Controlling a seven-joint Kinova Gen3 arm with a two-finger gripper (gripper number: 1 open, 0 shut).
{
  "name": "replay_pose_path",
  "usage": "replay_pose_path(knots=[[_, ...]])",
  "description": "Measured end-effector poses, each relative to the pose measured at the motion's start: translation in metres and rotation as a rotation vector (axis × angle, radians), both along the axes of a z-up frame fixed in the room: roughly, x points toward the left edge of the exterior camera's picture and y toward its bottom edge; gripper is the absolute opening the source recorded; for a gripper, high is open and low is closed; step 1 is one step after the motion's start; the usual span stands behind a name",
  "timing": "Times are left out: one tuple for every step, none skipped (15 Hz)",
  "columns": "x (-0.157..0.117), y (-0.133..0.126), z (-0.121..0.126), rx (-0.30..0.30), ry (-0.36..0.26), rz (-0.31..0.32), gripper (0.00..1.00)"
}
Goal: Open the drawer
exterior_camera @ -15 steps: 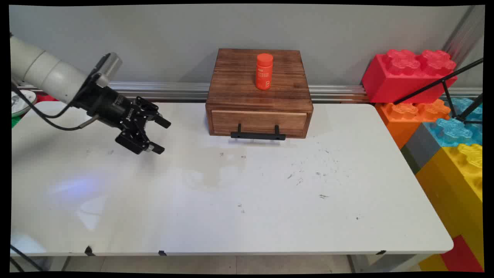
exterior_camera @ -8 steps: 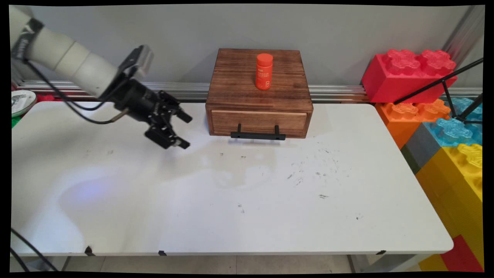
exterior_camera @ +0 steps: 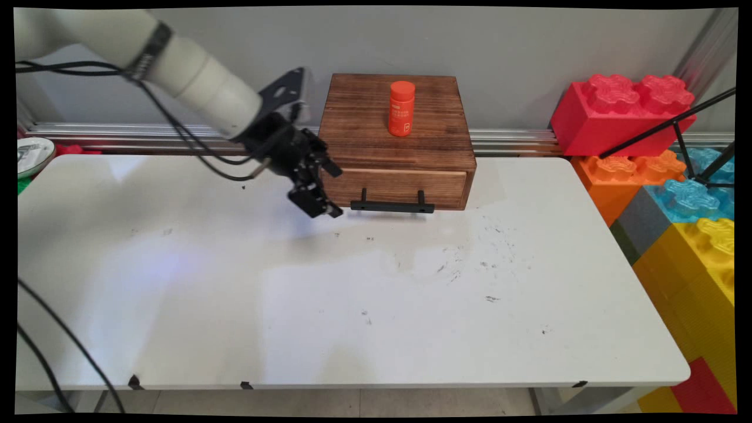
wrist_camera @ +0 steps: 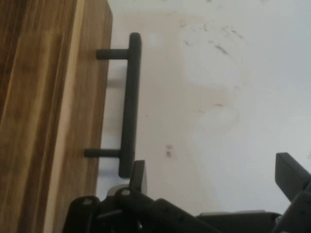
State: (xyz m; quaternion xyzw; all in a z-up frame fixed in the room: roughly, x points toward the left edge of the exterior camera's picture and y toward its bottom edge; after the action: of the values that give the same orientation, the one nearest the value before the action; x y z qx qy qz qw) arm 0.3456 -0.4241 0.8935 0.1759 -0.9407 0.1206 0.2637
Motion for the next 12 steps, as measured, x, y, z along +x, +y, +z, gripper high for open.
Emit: replay_pose_path(knots=[[-0.008,-0.007,-0.003,-0.006,-0.020,-0.010,1.00],[-0.016,-0.015,-0.007,-0.011,-0.042,-0.019,1.00],[-0.023,-0.024,-0.012,-0.016,-0.062,-0.029,1.00],[-0.028,-0.029,-0.016,-0.018,-0.075,-0.034,1.00],[-0.032,-0.035,-0.020,-0.020,-0.087,-0.039,1.00],[-0.037,-0.041,-0.026,-0.021,-0.100,-0.043,1.00],[-0.042,-0.048,-0.031,-0.020,-0.114,-0.045,1.00],[-0.046,-0.055,-0.037,-0.019,-0.125,-0.045,1.00],[-0.049,-0.060,-0.042,-0.018,-0.133,-0.044,1.00],[-0.053,-0.065,-0.048,-0.016,-0.141,-0.043,1.00],[-0.056,-0.070,-0.054,-0.013,-0.145,-0.041,1.00],[-0.059,-0.073,-0.059,-0.011,-0.149,-0.039,1.00]])
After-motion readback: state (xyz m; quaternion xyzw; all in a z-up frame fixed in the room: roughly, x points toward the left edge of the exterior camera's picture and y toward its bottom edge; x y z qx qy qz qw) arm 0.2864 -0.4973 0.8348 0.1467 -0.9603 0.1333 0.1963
